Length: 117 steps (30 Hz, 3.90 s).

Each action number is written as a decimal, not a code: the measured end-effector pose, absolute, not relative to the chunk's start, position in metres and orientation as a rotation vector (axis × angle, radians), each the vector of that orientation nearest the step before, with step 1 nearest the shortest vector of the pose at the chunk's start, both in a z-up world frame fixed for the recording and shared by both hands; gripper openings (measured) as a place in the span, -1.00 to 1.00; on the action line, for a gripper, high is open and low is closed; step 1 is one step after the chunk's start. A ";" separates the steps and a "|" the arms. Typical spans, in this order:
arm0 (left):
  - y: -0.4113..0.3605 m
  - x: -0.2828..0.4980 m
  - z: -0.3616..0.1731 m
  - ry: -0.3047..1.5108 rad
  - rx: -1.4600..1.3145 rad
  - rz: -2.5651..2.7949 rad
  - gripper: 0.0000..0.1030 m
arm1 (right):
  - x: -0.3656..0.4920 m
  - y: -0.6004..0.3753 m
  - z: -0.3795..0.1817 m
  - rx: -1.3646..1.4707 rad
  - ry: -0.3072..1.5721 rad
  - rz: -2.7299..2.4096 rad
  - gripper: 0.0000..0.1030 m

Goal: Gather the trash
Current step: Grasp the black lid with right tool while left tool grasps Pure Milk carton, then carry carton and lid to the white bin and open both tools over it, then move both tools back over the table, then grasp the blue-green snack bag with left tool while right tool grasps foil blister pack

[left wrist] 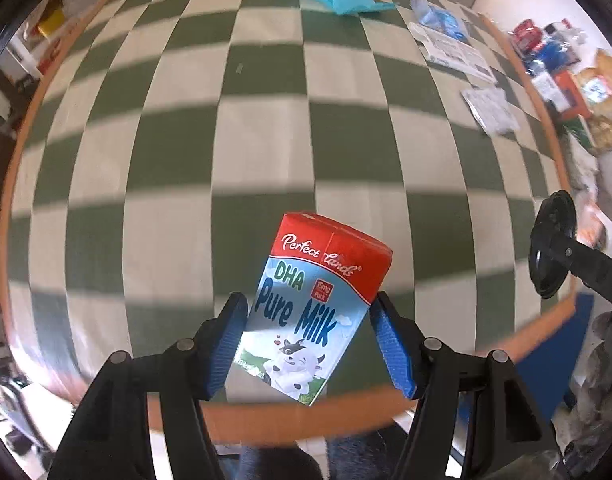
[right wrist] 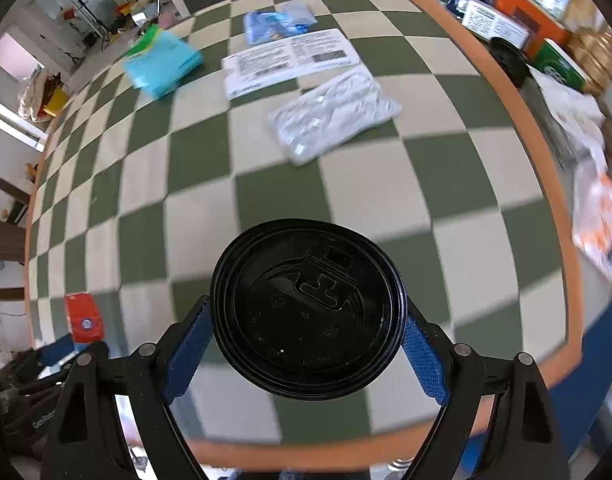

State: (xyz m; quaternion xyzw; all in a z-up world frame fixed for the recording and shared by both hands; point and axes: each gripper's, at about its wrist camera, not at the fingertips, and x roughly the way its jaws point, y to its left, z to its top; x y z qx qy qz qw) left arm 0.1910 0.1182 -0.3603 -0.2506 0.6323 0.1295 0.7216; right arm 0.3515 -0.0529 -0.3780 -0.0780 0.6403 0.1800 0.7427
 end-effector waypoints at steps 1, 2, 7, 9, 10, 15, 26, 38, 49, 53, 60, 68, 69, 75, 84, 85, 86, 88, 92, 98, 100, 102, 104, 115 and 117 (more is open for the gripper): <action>0.115 0.175 -0.360 1.390 -0.570 0.273 0.17 | 0.340 -0.056 -0.374 -0.168 1.398 0.396 0.74; 0.111 0.158 -0.360 1.382 -0.586 0.258 0.17 | 0.318 -0.061 -0.369 -0.156 1.391 0.396 0.74; 0.092 0.091 -0.365 1.382 -0.666 0.205 0.17 | 0.224 -0.097 -0.362 -0.102 1.393 0.374 0.74; 0.084 0.072 -0.378 1.411 -0.681 0.192 0.17 | 0.187 -0.113 -0.369 -0.069 1.425 0.368 0.74; 0.081 0.059 -0.383 1.426 -0.688 0.188 0.17 | 0.165 -0.121 -0.377 -0.065 1.445 0.364 0.74; 0.064 0.020 -0.446 1.525 -0.746 0.207 0.17 | 0.095 -0.143 -0.434 -0.099 1.566 0.357 0.74; 0.067 -0.016 -0.630 1.625 -0.785 0.309 0.13 | 0.034 -0.132 -0.663 -0.157 1.724 0.486 0.74; 0.080 -0.050 -0.714 1.711 -0.602 0.471 0.99 | 0.017 -0.109 -0.831 -0.202 1.817 0.486 1.00; 0.069 -0.062 -0.659 1.648 -0.508 0.528 1.00 | 0.016 -0.105 -0.763 -0.395 1.707 0.412 1.00; 0.067 -0.065 -0.625 1.622 -0.527 0.530 1.00 | 0.015 -0.108 -0.727 -0.420 1.679 0.410 1.00; 0.055 -0.071 -0.560 1.592 -0.541 0.523 1.00 | 0.015 -0.118 -0.648 -0.416 1.638 0.421 1.00; 0.045 -0.083 -0.480 1.575 -0.565 0.508 1.00 | 0.010 -0.124 -0.544 -0.417 1.595 0.434 1.00; 0.044 -0.084 -0.472 1.574 -0.563 0.505 1.00 | 0.010 -0.125 -0.534 -0.415 1.593 0.435 1.00; 0.045 -0.090 -0.406 1.557 -0.509 0.499 1.00 | -0.001 -0.124 -0.453 -0.387 1.587 0.456 1.00; 0.067 -0.050 -0.299 1.376 -0.390 0.516 0.99 | 0.017 -0.109 -0.336 -0.225 1.530 0.495 1.00; 0.072 -0.041 -0.291 1.358 -0.374 0.526 1.00 | 0.025 -0.105 -0.324 -0.201 1.514 0.494 1.00; 0.077 -0.026 -0.280 1.332 -0.351 0.538 1.00 | 0.034 -0.103 -0.314 -0.182 1.501 0.491 1.00; 0.086 -0.007 -0.266 1.300 -0.314 0.563 1.00 | 0.058 -0.097 -0.293 -0.129 1.482 0.477 1.00; 0.112 0.049 -0.252 1.262 -0.278 0.609 1.00 | 0.122 -0.091 -0.257 -0.043 1.427 0.432 1.00; 0.142 0.149 -0.263 1.278 -0.296 0.670 1.00 | 0.249 -0.091 -0.261 0.102 1.433 0.304 1.00; 0.151 0.183 -0.272 1.296 -0.296 0.695 1.00 | 0.303 -0.085 -0.279 0.154 1.442 0.262 1.00; 0.160 0.221 -0.286 1.335 -0.313 0.724 1.00 | 0.365 -0.077 -0.305 0.189 1.451 0.190 1.00; 0.167 0.252 -0.302 1.379 -0.323 0.739 1.00 | 0.420 -0.069 -0.335 0.216 1.476 0.126 1.00; 0.213 0.368 -0.351 1.494 -0.357 0.800 1.00 | 0.558 -0.007 -0.446 0.115 1.581 -0.039 0.95; 0.220 0.386 -0.354 1.501 -0.356 0.796 1.00 | 0.557 0.014 -0.452 -0.053 1.560 -0.014 0.91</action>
